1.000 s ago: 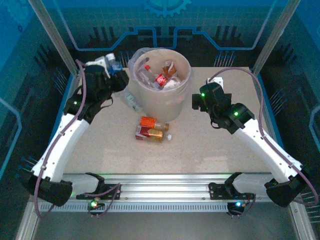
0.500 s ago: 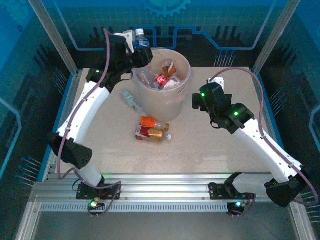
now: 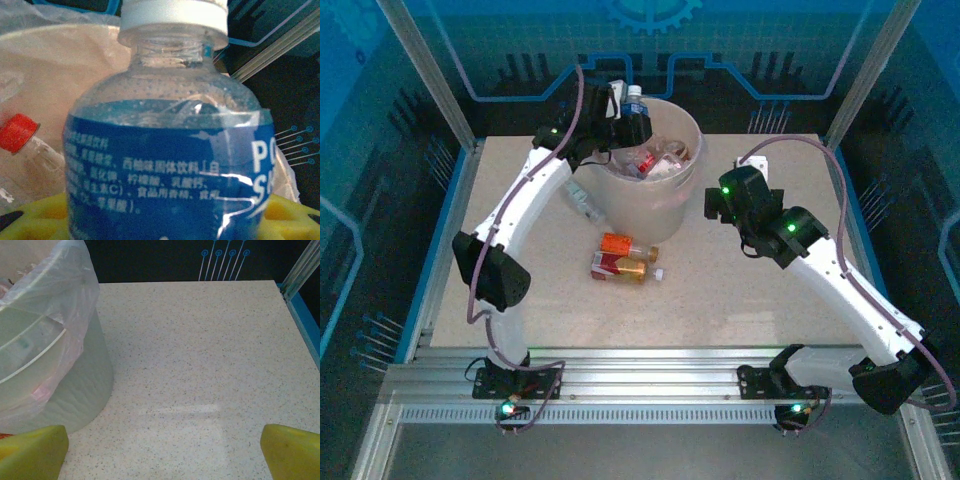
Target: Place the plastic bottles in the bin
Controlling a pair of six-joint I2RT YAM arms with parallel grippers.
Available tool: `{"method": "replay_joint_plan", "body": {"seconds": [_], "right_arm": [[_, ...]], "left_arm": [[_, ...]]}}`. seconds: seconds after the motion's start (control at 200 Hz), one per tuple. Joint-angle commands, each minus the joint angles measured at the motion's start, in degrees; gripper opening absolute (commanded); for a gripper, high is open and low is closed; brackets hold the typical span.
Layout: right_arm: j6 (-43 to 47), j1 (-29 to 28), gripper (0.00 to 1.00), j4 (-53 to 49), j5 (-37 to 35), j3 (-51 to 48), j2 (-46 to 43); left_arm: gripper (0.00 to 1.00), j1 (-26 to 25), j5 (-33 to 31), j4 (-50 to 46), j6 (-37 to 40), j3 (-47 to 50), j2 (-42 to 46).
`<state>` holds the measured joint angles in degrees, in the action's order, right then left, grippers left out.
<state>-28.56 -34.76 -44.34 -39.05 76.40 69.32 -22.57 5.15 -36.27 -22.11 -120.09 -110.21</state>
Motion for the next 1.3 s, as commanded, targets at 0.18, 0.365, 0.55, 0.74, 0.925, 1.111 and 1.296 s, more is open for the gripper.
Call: {"method": "replay_joint_plan", "body": {"seconds": [0.18,0.365,0.55,0.74,0.925,1.111,1.296], "right_arm": [[-1.4,1.0,1.00,-0.1,-1.5,-0.7,0.0],[-1.8,1.1,1.00,-0.7,-1.4,-0.2,0.6],[-1.6,1.1,1.00,-1.0,-1.1,0.1,0.7],[-1.4,1.2,1.00,-0.8,0.0,0.2,0.6],[-1.2,1.2,1.00,-0.5,0.5,0.3,0.6],[-1.1,1.2,1.00,-0.3,1.0,0.6,0.8],[-1.1,1.2,1.00,-0.4,1.2,1.0,1.1]], "left_arm": [[0.56,-1.0,2.4,-1.9,0.3,-1.4,-1.0],[0.61,-1.4,3.0,-3.0,0.7,-1.9,-2.1],[0.85,-1.5,2.5,-3.4,1.2,-2.1,-1.8],[0.95,-1.6,-0.1,-3.4,2.5,-1.9,0.0],[0.96,-1.6,-4.8,-2.3,3.9,0.1,2.9],[0.82,-1.6,-6.6,0.1,4.0,3.0,4.9],[0.56,-2.5,-5.6,0.3,3.8,3.4,3.9]]}}
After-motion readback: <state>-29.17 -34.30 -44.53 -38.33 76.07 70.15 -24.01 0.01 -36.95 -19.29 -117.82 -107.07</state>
